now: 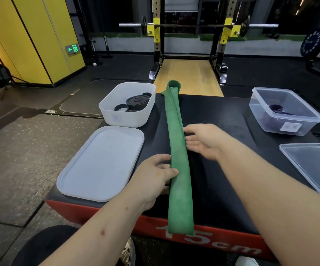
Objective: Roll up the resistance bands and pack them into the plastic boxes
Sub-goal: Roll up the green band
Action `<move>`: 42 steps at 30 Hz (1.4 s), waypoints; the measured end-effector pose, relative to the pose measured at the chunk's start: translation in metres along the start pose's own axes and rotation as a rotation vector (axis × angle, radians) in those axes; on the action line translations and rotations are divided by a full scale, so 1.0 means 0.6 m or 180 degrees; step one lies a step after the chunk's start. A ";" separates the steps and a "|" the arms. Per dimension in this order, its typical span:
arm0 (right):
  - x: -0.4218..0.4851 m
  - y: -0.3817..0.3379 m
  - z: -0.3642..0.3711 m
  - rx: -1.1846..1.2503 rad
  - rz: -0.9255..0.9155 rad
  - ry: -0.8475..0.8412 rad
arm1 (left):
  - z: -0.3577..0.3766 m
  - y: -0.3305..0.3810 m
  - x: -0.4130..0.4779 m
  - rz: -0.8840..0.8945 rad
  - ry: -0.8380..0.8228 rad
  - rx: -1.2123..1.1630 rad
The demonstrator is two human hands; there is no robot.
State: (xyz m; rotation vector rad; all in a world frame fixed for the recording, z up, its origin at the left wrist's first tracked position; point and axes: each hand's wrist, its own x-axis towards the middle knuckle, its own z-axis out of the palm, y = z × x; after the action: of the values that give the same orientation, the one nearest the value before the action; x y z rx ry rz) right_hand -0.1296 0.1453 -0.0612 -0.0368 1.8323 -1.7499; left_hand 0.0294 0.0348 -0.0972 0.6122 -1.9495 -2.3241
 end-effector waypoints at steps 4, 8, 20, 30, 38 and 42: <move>0.070 -0.018 0.018 0.0314 -0.0237 0.0099 | -0.003 0.002 0.016 0.0097 0.0008 0.0028; 0.110 -0.032 0.023 0.0081 -0.0340 0.0145 | -0.002 0.005 0.035 0.0179 0.0014 0.0040; 0.137 -0.005 -0.036 -0.0559 -0.0505 0.0701 | 0.046 -0.007 0.049 0.0214 -0.0141 0.0355; 0.152 0.000 -0.049 -0.0591 -0.0487 0.0548 | 0.045 0.007 0.051 0.0080 -0.0213 0.0605; 0.161 0.024 -0.062 -0.0319 -0.0679 0.0348 | 0.031 0.065 0.094 0.0462 0.0040 0.3012; 0.163 0.037 -0.071 -0.0278 -0.0857 0.0251 | 0.019 0.080 0.182 0.0530 0.0459 0.2366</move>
State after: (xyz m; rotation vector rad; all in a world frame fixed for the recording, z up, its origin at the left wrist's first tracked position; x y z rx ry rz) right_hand -0.2200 0.1459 -0.1224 -0.2638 2.0378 -1.8722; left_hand -0.0852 0.0044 -0.0792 0.5868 -2.6397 -1.3690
